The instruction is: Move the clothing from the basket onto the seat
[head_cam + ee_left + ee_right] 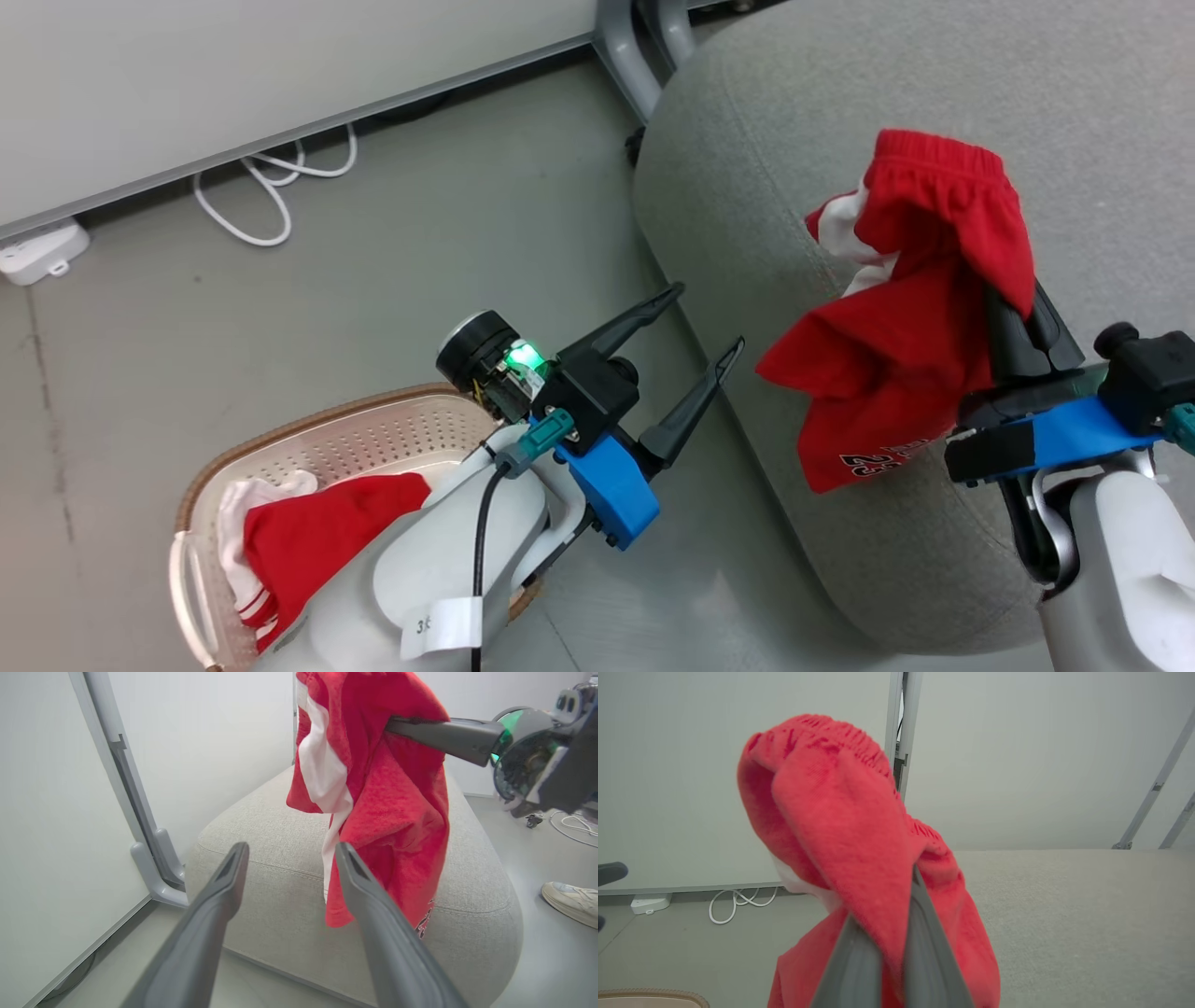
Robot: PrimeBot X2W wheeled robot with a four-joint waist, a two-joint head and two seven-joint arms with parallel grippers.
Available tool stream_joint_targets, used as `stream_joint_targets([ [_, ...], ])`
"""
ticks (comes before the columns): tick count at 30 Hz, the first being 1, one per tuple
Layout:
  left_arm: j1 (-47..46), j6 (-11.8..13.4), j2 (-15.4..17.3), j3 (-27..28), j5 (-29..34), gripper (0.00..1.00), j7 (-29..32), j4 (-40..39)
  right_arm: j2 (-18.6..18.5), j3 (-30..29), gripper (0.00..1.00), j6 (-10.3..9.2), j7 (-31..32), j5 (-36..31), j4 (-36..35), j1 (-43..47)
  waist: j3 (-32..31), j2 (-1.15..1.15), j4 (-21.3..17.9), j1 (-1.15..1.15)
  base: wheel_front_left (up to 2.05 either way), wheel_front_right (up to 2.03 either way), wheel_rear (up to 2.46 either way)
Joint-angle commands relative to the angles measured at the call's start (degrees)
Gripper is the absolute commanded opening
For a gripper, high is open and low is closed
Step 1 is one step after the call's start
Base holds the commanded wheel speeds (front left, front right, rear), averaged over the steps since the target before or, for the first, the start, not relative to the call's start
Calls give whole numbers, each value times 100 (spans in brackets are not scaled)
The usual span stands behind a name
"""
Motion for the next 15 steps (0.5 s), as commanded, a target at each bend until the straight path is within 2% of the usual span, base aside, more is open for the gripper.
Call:
stream_joint_targets([
  [1,-102,-6,36,-55,1,100,-14,23,59,-86,0,1,-21,-44,-50,104,72,0,-150,0,0,0,0],
  [15,-163,-6,18,-153,-3,100,-15,-28,142,-313,0,1,-22,-70,-123,220,169,0,-254,0,0,0,0],
])
